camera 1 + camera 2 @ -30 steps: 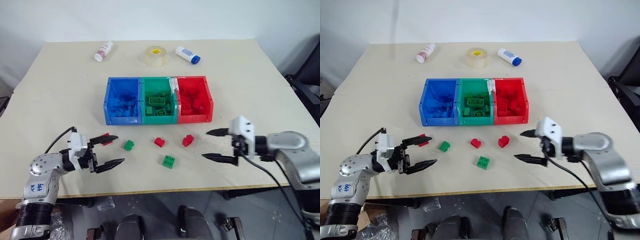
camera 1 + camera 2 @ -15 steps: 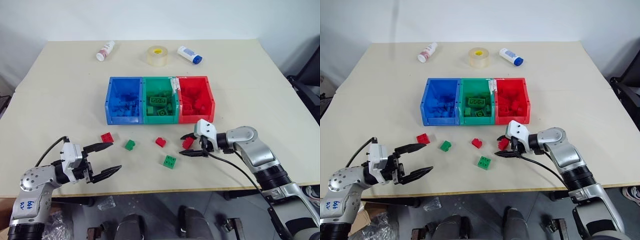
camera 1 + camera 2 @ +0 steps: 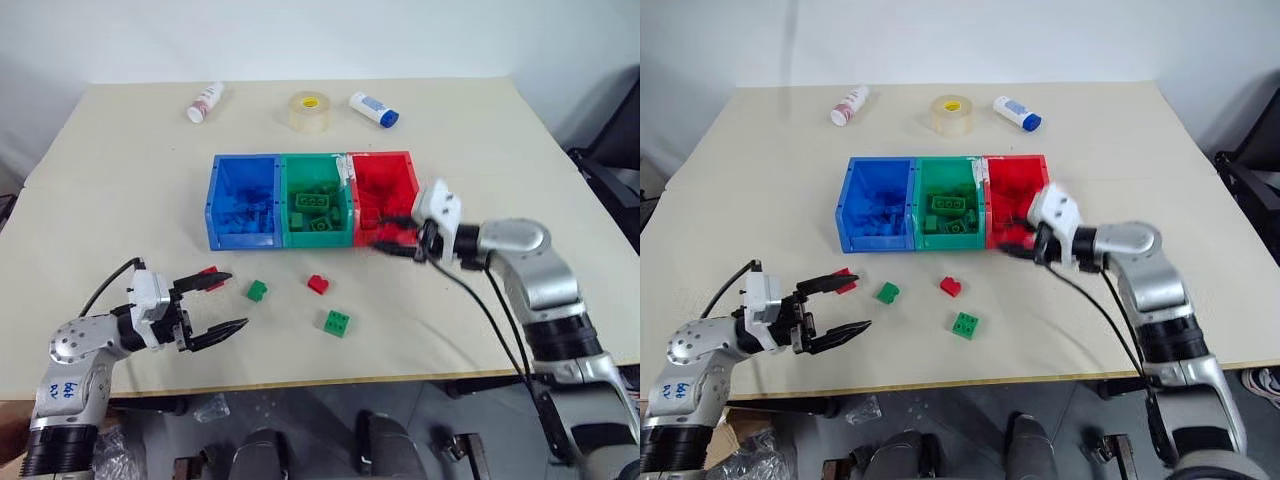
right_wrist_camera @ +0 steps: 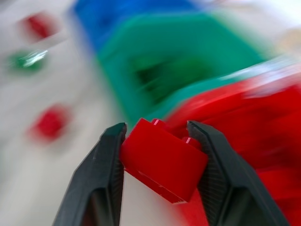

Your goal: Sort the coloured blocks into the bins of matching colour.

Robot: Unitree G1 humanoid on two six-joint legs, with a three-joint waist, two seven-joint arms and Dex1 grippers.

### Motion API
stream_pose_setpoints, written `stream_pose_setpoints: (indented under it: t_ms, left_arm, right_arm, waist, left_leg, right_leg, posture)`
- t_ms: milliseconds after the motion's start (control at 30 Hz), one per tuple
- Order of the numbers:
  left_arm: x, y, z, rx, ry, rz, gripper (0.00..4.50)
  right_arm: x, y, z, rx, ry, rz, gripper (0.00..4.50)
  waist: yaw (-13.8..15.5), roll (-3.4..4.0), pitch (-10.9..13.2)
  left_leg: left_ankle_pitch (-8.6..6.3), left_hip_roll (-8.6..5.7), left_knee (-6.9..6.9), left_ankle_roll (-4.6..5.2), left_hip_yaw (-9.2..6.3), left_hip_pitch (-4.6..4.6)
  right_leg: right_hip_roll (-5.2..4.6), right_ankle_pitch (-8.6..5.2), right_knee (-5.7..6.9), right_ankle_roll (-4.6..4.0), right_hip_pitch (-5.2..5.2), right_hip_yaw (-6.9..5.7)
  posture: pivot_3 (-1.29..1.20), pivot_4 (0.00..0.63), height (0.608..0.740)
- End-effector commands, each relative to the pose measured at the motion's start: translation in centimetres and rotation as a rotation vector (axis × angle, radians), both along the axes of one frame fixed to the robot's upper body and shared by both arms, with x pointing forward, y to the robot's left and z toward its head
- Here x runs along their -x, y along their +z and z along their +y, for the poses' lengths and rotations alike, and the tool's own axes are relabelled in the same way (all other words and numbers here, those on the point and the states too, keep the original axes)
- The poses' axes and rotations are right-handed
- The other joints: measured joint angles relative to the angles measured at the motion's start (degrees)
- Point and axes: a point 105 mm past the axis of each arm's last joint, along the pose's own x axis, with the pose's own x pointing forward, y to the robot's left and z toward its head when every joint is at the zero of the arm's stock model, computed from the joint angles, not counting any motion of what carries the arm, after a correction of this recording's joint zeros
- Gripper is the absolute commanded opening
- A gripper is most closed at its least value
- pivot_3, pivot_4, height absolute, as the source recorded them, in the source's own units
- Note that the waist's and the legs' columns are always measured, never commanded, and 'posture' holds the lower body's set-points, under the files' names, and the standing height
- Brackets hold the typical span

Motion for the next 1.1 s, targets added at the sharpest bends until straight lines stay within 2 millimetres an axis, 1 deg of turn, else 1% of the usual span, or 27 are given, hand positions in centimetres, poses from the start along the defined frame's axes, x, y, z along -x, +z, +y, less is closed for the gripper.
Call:
stream_pose_setpoints:
  t_ms: [33, 67, 133, 200, 333, 367, 467, 600, 700, 733, 767, 833, 867, 900, 1033, 1100]
  left_arm:
    - [-0.4, 0.4, -0.2, 0.001, -0.022, -0.024, 4.50]
    - [-0.5, 0.4, -0.3, 0.000, -0.025, -0.025, 4.50]
    - [-0.8, 0.5, -0.4, -0.001, -0.032, -0.028, 4.50]
    - [-0.9, 0.5, -0.5, -0.001, -0.037, -0.030, 4.50]
    - [-1.1, 0.6, -0.5, -0.002, -0.041, -0.034, 4.50]
    - [-1.1, 0.6, -0.5, -0.002, -0.043, -0.034, 4.50]
    - [-1.1, 0.6, -0.5, -0.004, -0.049, -0.033, 4.50]
    - [-1.2, 0.6, -0.5, -0.004, -0.057, -0.030, 4.50]
    - [-1.3, 0.6, -0.5, -0.003, -0.062, -0.027, 4.50]
    - [-1.3, 0.6, -0.5, -0.003, -0.063, -0.027, 4.50]
    - [-1.4, 0.6, -0.4, -0.004, -0.063, -0.025, 4.50]
    - [-1.3, 0.4, -0.3, -0.008, -0.068, -0.018, 4.50]
    - [-1.2, 0.4, -0.2, -0.009, -0.072, -0.014, 4.50]
    - [-1.2, 0.3, -0.2, -0.009, -0.076, -0.011, 4.50]
    - [-1.0, 0.3, 0.2, -0.015, -0.081, -0.002, 4.50]
    - [-0.9, 0.2, 0.4, -0.020, -0.083, 0.002, 4.50]
  right_arm:
    - [-2.0, 1.2, -1.2, -0.020, -0.098, -0.072, 1.65]
    - [-2.5, 1.2, -1.3, -0.020, -0.108, -0.072, 1.65]
    - [-3.7, 1.3, -1.6, -0.009, -0.168, -0.097, 2.39]
    - [-4.4, 1.3, -1.8, 0.001, -0.202, -0.119, 3.04]
    - [-4.0, 1.2, -1.6, -0.003, -0.169, -0.131, 4.39]
    - [-3.7, 1.1, -1.7, -0.003, -0.163, -0.132, 4.49]
    - [-2.9, 0.8, -1.9, 0.008, -0.128, -0.121, 4.49]
    - [0.2, -0.5, -2.4, 0.034, -0.005, -0.065, 4.49]
    - [4.5, -1.9, -3.7, 0.064, 0.122, 0.021, 4.49]
    - [5.4, -2.1, -3.9, 0.072, 0.144, 0.042, 4.49]
    - [6.5, -2.6, -4.6, 0.084, 0.153, 0.072, 4.49]
    - [8.6, -4.4, -6.5, 0.143, 0.131, 0.161, 4.49]
    - [10.0, -5.3, -7.6, 0.165, 0.125, 0.212, 4.49]
    - [11.0, -5.8, -8.3, 0.178, 0.122, 0.243, 4.49]
    - [13.3, -6.4, -10.4, 0.186, 0.066, 0.311, 4.49]
    - [14.1, -6.8, -10.7, 0.205, 0.062, 0.334, 4.49]
  waist:
    - [-0.1, 0.00, 0.0]
    - [-0.1, 0.00, 0.0]
    - [-0.1, 0.00, 0.0]
    - [-0.2, 0.00, 0.0]
    - [-0.6, 0.02, 0.0]
    - [-0.8, 0.02, 0.0]
    - [-1.1, 0.02, 0.0]
    - [-0.9, 0.02, 0.0]
    - [-0.2, 0.02, 0.0]
    - [0.1, 0.02, 0.0]
    - [0.3, 0.02, 0.0]
    - [0.5, 0.01, 0.0]
    - [0.5, 0.01, 0.0]
    - [0.6, 0.00, 0.0]
    - [0.5, 0.00, 0.0]
    - [0.4, 0.01, 0.0]
  left_leg:
    - [0.00, 0.00, -0.01, 0.00, 0.00, 0.00]
    - [0.00, 0.00, -0.03, 0.00, 0.00, -0.01]
    - [0.00, -0.01, -0.06, 0.00, 0.02, -0.01]
    - [0.00, -0.01, -0.06, 0.00, 0.03, -0.04]
    - [0.00, -0.01, -0.06, 0.00, 0.03, -0.05]
    - [0.00, -0.01, -0.06, -0.01, 0.03, -0.05]
    - [0.00, -0.01, -0.05, -0.01, 0.03, -0.03]
    - [0.00, -0.01, -0.05, -0.01, -0.01, -0.04]
    - [0.00, -0.01, -0.05, -0.01, -0.02, -0.08]
    - [0.00, -0.01, -0.06, -0.01, -0.02, -0.06]
    - [0.00, -0.01, -0.06, 0.00, -0.02, -0.06]
    - [-0.01, -0.01, -0.03, 0.01, 0.00, -0.05]
    - [-0.01, 0.00, -0.03, 0.01, -0.02, 0.01]
    - [-0.01, 0.00, -0.03, 0.01, -0.03, 0.01]
    - [-0.01, -0.01, 0.04, 0.02, -0.06, 0.04]
    - [-0.01, 0.00, 0.05, 0.02, -0.03, 0.08]
  right_leg:
    - [0.00, 0.00, 0.00, -0.01, 0.00, 0.00]
    - [0.00, 0.00, -0.02, -0.01, -0.01, -0.01]
    - [0.00, 0.00, -0.04, 0.00, 0.00, -0.01]
    - [0.00, 0.00, -0.06, 0.00, -0.01, -0.02]
    - [0.00, 0.00, -0.06, 0.00, -0.02, -0.02]
    - [0.00, 0.00, -0.06, 0.01, -0.02, -0.01]
    - [0.00, 0.00, -0.06, 0.01, 0.01, -0.01]
    - [0.00, 0.00, -0.05, 0.01, 0.01, -0.02]
    - [0.00, 0.00, -0.12, 0.02, 0.01, -0.03]
    - [0.00, 0.00, -0.12, 0.02, 0.02, -0.04]
    - [0.00, 0.00, -0.14, 0.02, 0.02, -0.03]
    - [0.00, 0.01, -0.15, 0.02, 0.03, -0.02]
    - [0.00, 0.01, -0.14, 0.02, 0.08, -0.02]
    - [0.00, 0.01, -0.17, 0.02, 0.10, -0.03]
    - [0.00, 0.02, -0.18, 0.02, 0.18, -0.04]
    - [0.00, 0.02, -0.15, 0.02, 0.17, -0.01]
  posture:
    - [0.00, 0.150, 0.740]
    - [0.00, 0.150, 0.740]
    - [0.00, 0.150, 0.740]
    - [0.00, 0.150, 0.740]
    - [0.00, 0.150, 0.740]
    - [0.00, 0.150, 0.740]
    - [0.00, 0.150, 0.740]
    - [0.00, 0.150, 0.740]
    - [0.00, 0.150, 0.740]
    - [0.00, 0.150, 0.740]
    - [0.00, 0.150, 0.740]
    - [0.00, 0.150, 0.740]
    - [0.00, 0.150, 0.740]
    - [0.00, 0.150, 0.740]
    - [0.00, 0.150, 0.740]
    - [0.00, 0.150, 0.740]
